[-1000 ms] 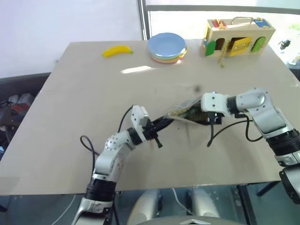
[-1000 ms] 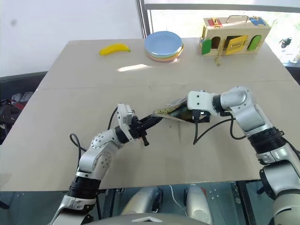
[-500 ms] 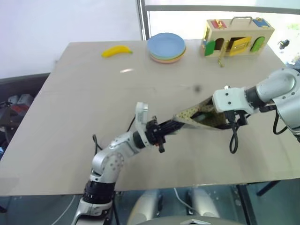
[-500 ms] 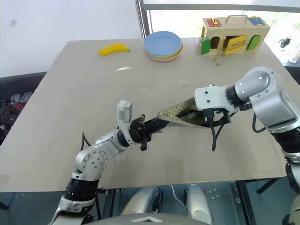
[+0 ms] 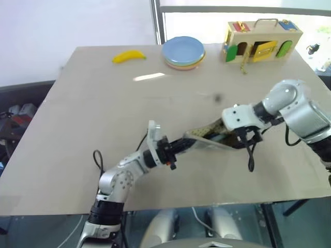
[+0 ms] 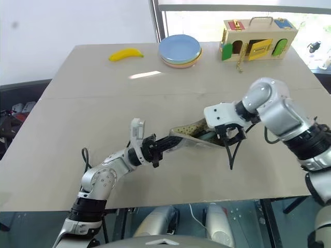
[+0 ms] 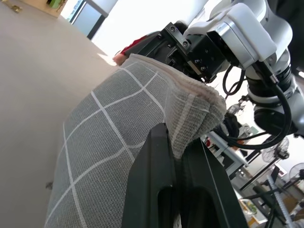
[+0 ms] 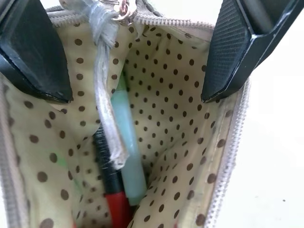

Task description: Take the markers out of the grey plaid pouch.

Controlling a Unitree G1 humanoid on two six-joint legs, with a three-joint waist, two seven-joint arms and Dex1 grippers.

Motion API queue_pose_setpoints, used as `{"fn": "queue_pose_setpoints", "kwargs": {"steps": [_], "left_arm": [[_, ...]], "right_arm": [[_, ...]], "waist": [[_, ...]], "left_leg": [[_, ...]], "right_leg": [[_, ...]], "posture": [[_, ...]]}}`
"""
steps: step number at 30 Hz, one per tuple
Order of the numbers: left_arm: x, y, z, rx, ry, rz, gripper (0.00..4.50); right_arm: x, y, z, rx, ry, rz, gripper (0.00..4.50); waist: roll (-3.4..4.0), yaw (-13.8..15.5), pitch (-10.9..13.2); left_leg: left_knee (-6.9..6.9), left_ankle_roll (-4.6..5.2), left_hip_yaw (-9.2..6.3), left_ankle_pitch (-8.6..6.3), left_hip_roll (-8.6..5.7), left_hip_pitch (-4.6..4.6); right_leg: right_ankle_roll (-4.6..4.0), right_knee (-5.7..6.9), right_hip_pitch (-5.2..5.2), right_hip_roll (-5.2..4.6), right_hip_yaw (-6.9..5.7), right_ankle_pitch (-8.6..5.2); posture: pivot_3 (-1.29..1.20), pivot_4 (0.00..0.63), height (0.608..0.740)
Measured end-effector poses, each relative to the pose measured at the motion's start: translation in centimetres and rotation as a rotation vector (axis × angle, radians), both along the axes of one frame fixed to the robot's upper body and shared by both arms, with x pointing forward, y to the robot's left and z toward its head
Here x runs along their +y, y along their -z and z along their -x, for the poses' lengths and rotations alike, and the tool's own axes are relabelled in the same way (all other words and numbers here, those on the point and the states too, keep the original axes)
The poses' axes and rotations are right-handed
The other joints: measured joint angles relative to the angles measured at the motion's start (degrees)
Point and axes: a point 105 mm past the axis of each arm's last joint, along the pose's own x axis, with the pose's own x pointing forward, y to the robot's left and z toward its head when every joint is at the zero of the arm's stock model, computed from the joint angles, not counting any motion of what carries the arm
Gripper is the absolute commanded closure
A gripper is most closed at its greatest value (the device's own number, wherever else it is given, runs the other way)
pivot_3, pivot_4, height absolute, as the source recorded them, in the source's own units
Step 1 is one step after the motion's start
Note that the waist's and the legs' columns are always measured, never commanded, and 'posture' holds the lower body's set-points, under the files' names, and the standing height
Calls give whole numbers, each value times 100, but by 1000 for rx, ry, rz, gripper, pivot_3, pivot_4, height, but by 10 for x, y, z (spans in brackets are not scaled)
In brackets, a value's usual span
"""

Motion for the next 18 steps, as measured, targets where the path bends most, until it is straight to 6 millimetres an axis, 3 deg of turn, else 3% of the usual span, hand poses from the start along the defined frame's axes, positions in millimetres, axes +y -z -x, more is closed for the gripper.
{"fn": "queue_pose_setpoints", "kwargs": {"steps": [4,8,13,18], "left_arm": [[4,5,0,-84,-32,-55,4500],[8,10,0,-117,-64,-78,4500],[9,16,-3,-122,-81,-90,4500],[8,18,-6,-121,-83,-90,4500]], "right_arm": [[11,5,-1,20,-19,-43,59],[23,3,7,46,-49,-106,1409],[32,6,19,87,-86,-152,1409],[25,16,8,29,-60,-115,1409]], "waist": [[0,-15,0],[0,4,0],[0,12,0],[0,8,0]], "left_leg": [[-1,-1,-1,0,0,1],[-1,0,-4,0,-1,0],[0,0,-5,0,-1,0],[2,0,-4,0,-1,2]], "right_leg": [[0,1,0,0,-1,0],[0,-1,0,-1,-2,0],[0,-1,0,-1,-5,0],[0,2,0,0,-6,0]], "posture": [[0,150,740],[0,150,740],[0,150,740],[0,150,740]]}}
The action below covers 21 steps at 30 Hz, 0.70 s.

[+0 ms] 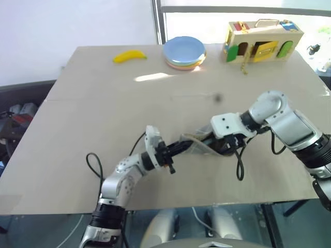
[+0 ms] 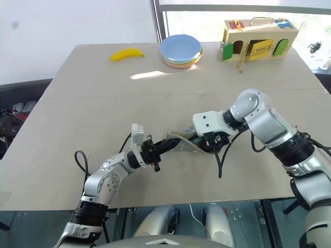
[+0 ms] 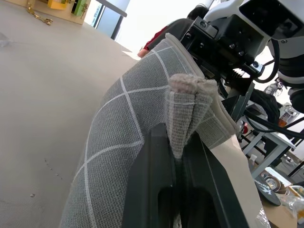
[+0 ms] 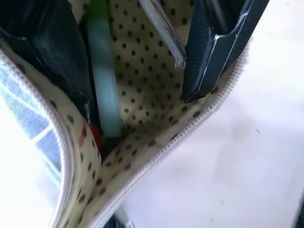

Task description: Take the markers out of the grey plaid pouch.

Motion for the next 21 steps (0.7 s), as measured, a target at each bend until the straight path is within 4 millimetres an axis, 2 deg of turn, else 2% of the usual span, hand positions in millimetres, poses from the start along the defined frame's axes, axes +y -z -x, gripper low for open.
{"fn": "queue_pose_setpoints", "kwargs": {"steps": [6,12,15,17,21], "left_arm": [[-1,-1,-2,-4,8,0,4500],[-1,0,-3,0,10,-1,4500],[-1,0,-3,0,9,-2,4500],[-1,0,-3,0,7,-2,4500],[-1,0,-3,0,6,-3,4500]], "right_arm": [[-8,14,-16,-36,37,64,1409],[-8,18,-20,-40,18,90,1409],[-5,19,-20,-50,-3,93,2185],[-1,19,-19,-46,-12,85,3109],[4,18,-17,-47,-31,74,3109]], "waist": [[0,-11,0],[0,-15,-1],[0,-20,-1],[0,-21,-1],[0,-17,-1]], "left_leg": [[1,0,0,0,0,2],[2,0,0,0,0,3],[1,0,0,0,0,4],[1,0,0,0,0,3],[1,0,-1,0,0,3]], "right_leg": [[0,0,0,0,0,0],[0,1,0,1,1,0],[0,1,0,1,1,0],[0,1,0,2,0,0],[0,0,0,1,0,0]], "posture": [[0,150,740],[0,150,740],[0,150,740],[0,150,740],[0,150,740]]}}
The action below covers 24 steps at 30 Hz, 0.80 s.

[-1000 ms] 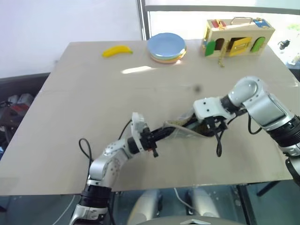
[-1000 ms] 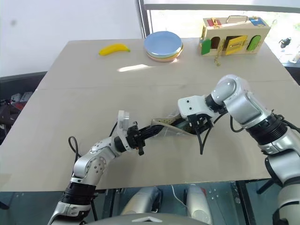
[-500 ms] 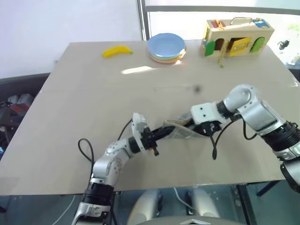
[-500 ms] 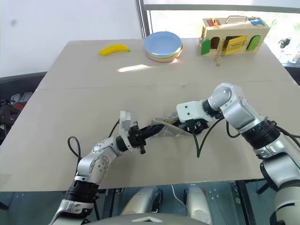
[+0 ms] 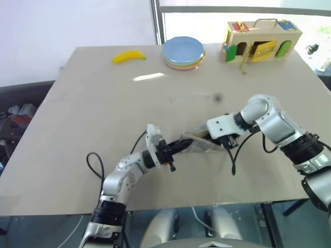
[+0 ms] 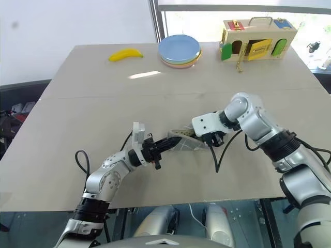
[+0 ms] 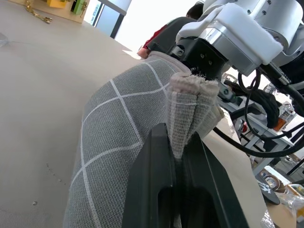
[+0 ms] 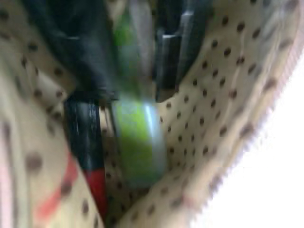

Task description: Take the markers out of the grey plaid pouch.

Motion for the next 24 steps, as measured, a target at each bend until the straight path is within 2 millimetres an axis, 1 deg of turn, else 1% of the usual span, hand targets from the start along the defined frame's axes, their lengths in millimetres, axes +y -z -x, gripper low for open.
{"fn": "queue_pose_setpoints", "kwargs": {"steps": [5,12,24], "left_arm": [[0,0,0,0,-3,-1,4500],[-1,0,-1,1,-8,-1,4500],[-1,0,-1,2,-11,0,4500]], "right_arm": [[-3,4,-4,-21,-5,21,3109],[-6,5,-14,-108,-25,59,3109],[-8,6,-14,-134,-57,98,3109]], "waist": [[0,-1,0],[-2,2,-4],[-6,3,-7]], "left_leg": [[0,0,0,0,0,0],[3,0,1,0,0,9],[7,0,0,0,0,13]], "right_leg": [[0,0,0,0,0,0],[0,2,9,0,0,0],[0,3,16,0,-1,0]], "posture": [[0,150,740],[0,150,740],[0,150,740]]}}
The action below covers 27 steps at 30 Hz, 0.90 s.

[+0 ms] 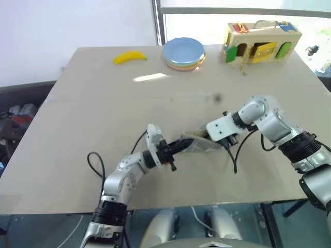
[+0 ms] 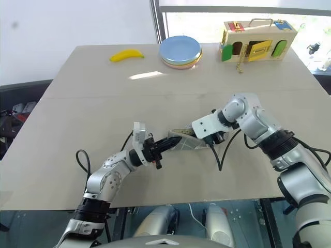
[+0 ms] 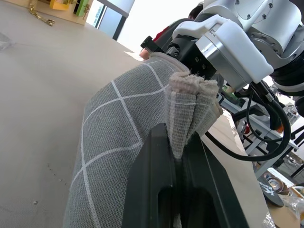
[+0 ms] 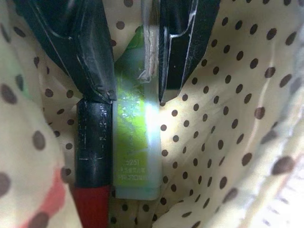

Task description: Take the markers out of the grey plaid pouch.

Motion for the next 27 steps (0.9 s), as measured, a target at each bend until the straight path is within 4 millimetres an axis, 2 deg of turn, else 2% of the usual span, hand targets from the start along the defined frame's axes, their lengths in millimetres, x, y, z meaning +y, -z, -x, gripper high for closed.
{"fn": "queue_pose_setpoints", "kwargs": {"steps": [3,8,12,17,20,23,27], "left_arm": [[0,0,0,0,0,2,4500],[1,1,0,3,-5,0,4500],[1,2,0,5,-8,-7,4500],[1,2,0,6,-7,-8,4500],[1,2,0,4,-8,-7,4500],[2,2,0,3,-10,-7,4500],[2,2,0,2,-11,-6,4500]], "right_arm": [[-1,0,1,-3,-8,13,3109],[-1,-1,4,0,-17,13,4442],[-3,2,3,-1,0,7,4442],[-4,1,6,14,34,-32,4442],[-8,0,18,71,66,-83,4442],[-7,-9,24,105,93,-152,4442],[-9,-41,31,107,114,-293,4442]], "waist": [[0,8,0],[-16,1,-15],[-19,1,-17],[-19,4,-16],[-16,15,-12],[-13,8,-9],[-12,18,-7]], "left_leg": [[0,0,-1,0,0,0],[-2,0,-3,0,1,18],[-15,0,-2,-4,0,83],[-18,0,-8,-3,0,78],[-20,0,-11,-3,0,60],[-23,-1,-11,-3,0,44],[-26,0,-11,-3,1,41]], "right_leg": [[0,0,0,0,-2,0],[0,-2,16,1,-2,0],[-1,-9,80,0,-1,-1],[-1,-9,75,-1,-5,-1],[-1,-13,63,-1,-7,-1],[-1,-14,46,-2,-6,-1],[-1,-19,44,-3,-6,-1]], "posture": [[0,150,740],[0,150,740],[0,150,740],[0,150,740],[0,150,740],[0,150,740],[0,150,740]]}}
